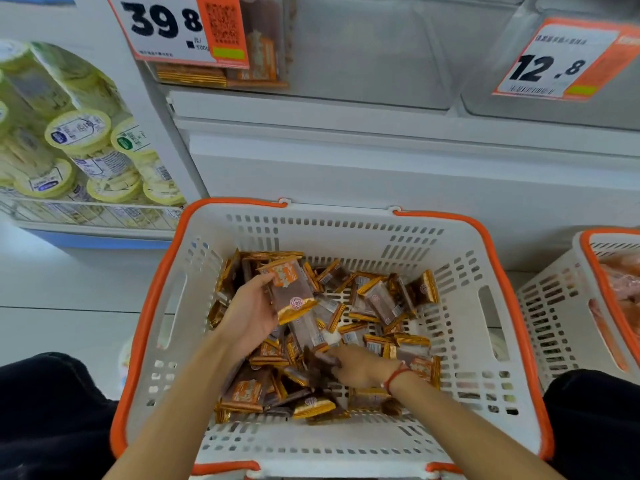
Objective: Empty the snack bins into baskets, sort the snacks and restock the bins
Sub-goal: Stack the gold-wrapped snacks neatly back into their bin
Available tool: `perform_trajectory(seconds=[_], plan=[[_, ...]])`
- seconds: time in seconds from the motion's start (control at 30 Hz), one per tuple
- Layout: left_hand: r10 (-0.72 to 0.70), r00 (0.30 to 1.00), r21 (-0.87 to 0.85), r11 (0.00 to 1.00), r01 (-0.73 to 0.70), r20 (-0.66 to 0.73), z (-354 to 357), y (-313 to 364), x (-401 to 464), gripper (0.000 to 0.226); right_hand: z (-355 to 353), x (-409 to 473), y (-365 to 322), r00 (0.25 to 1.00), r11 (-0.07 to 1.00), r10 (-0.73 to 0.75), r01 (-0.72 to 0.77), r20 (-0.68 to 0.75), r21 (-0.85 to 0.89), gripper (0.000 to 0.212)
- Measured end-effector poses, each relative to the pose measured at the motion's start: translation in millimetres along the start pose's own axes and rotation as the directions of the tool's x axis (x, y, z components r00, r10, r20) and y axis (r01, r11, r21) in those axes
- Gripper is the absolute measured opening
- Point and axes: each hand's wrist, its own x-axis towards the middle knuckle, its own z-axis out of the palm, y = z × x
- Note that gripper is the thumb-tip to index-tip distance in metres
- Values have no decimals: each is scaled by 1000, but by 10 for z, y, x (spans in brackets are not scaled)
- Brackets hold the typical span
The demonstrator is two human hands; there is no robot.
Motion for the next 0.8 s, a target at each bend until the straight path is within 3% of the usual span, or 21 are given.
perform_trajectory(seconds=[0.07,0.13,0.23,0.3,0.43,0.5,0.6,0.67,0.73,0.8], plan=[[-4,999,0,1000,4,33,55,30,6,37,-222,-96,-17,998,970,13,2,-59,244,8],[8,999,69,998,-11,44,121,82,20,36,-494,-235,-6,992,858,29,39,-124,512,7],[65,998,256,964,-64,5,207,199,35,37,-826,-447,67,987,604,-28,144,-159,784,32],[95,995,379,921,-90,5,235,297,22,39,-979,-606,49,971,492,-111,240,-213,837,37],[142,984,616,787,-45,-109,297,444,-19,51,-1134,-810,-99,934,460,-133,355,-332,814,42],[214,957,717,697,-10,-195,323,476,-45,41,-1165,-863,-161,899,472,-115,424,-422,773,41],[236,952,632,772,-60,-197,291,472,-51,32,-1179,-945,-283,818,468,-61,530,-573,707,40],[177,968,523,850,-60,-176,301,442,-88,33,-1143,-966,-402,651,614,-15,605,-759,507,33],[105,983,419,907,-33,-149,346,389,-85,29,-1046,-975,-536,496,702,-72,642,-865,309,30],[88,992,319,946,-54,-93,422,326,-96,25,-905,-944,-638,463,803,-226,587,-857,106,35]])
